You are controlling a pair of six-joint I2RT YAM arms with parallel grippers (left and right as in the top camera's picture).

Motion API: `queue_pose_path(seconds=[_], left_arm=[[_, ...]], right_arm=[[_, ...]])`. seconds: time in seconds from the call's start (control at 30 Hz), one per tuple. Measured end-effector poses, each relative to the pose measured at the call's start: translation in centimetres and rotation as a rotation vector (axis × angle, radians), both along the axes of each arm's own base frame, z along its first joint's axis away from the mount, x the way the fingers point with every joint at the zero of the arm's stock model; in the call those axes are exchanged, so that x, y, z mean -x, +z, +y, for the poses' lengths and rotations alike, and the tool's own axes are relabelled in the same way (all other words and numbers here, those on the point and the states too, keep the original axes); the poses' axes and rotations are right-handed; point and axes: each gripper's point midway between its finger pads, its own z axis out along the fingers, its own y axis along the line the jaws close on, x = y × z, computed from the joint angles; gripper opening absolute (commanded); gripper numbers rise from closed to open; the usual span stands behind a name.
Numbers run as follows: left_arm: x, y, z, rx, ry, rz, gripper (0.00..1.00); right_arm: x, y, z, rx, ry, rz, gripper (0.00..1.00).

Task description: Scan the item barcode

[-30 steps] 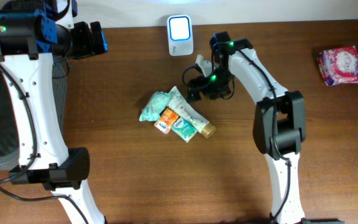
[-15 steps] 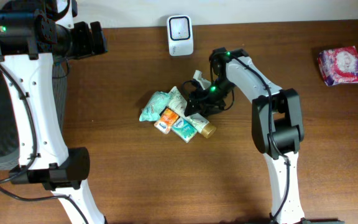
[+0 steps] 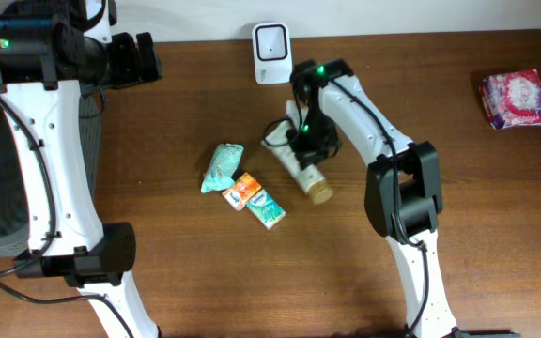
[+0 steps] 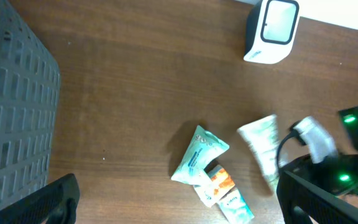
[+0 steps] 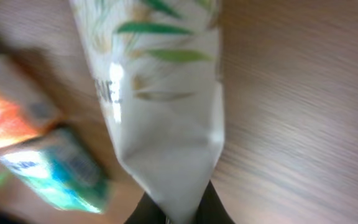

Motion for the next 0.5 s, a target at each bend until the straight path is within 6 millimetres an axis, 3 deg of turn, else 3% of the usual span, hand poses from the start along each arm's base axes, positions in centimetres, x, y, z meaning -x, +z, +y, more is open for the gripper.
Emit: queue_pose_path(seconds=[0.03,0.13,0.2,0.27,0.33,0.37,0.43,0.47,0.5], left_arm=[[0.0,0.0,0.0,0.000,0.000,0.000,0.99],[0.0,0.0,0.0,0.000,0.000,0.000,0.99],[0.0,0.0,0.0,0.000,0.000,-0.001,0.99],[0.0,0.0,0.0,0.000,0.000,-0.001,0.99],[0.0,0.0,0.0,0.000,0.000,0.001,0.99],[0.0,0.0,0.0,0.000,0.000,0.000,0.99],[0.0,0.0,0.0,0.000,0.000,-0.001,0.99],[0.0,0.0,0.0,0.000,0.000,-0.001,0.99],[0.0,0.0,0.0,0.000,0.000,0.000,0.99]], right_arm=[[-1.2,1.2,-2.4,0.135,-0.029,-0.055,0.04],[-2.3,4.1,-8.8,0.525,-0.159,-0.162,0.04],[-2.7,5.1,-11.7,0.729,-0.192,-0.235,0.04],[-2.7,4.3,-13.2,0.877,-0.199,-0.287,0.04],[-2.2,2.3,-14.0,0.940,-0.190,-0.293,0.06],[-1.7,1.0,-14.4,0.966,-0.184,-0.283,0.19],[-0.7,-0.7,-14.4,0.984,-0.173,-0.265,0.37],[-0.6,-0.7,-14.0,0.980,-0.167,-0.266,0.60],[-0.5,-0.7,-12.9,0.963,-0.156,-0.272,0.64]])
